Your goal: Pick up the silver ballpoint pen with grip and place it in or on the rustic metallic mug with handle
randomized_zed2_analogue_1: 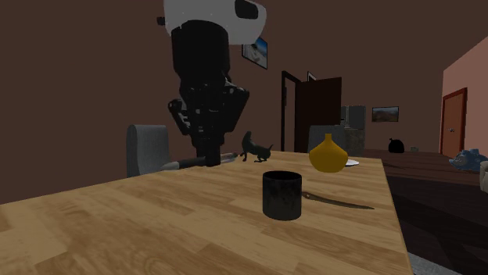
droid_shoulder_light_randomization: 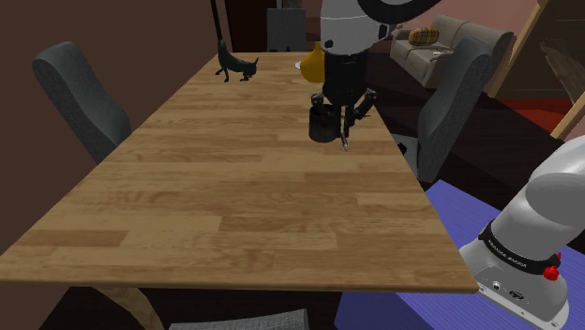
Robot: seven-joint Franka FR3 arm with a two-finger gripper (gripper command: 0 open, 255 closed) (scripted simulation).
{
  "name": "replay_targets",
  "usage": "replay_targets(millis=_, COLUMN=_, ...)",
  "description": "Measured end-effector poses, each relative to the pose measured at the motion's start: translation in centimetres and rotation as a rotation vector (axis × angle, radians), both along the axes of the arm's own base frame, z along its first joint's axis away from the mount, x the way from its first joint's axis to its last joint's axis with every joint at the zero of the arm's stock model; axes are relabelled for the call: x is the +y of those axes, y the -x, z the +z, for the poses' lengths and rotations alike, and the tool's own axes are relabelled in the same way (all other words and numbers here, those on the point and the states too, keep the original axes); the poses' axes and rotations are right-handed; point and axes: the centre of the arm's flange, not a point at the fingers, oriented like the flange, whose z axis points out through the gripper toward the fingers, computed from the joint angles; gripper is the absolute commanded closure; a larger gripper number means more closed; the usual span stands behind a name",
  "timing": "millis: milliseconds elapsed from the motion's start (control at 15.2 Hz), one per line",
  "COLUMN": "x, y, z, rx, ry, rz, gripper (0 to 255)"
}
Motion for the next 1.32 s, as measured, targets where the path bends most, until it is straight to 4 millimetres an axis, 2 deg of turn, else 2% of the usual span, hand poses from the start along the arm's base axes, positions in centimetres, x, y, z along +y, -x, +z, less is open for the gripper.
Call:
replay_targets(millis=726, x=-8.5, y=-12.0, z=0.5, rx=0.0, ry=0.0, rz=-0.001, gripper=255)
replay_targets(millis=1320, x=-15.6, y=-21.1, z=0.6, rx=0.0, ry=0.0, rz=0.0, gripper=255)
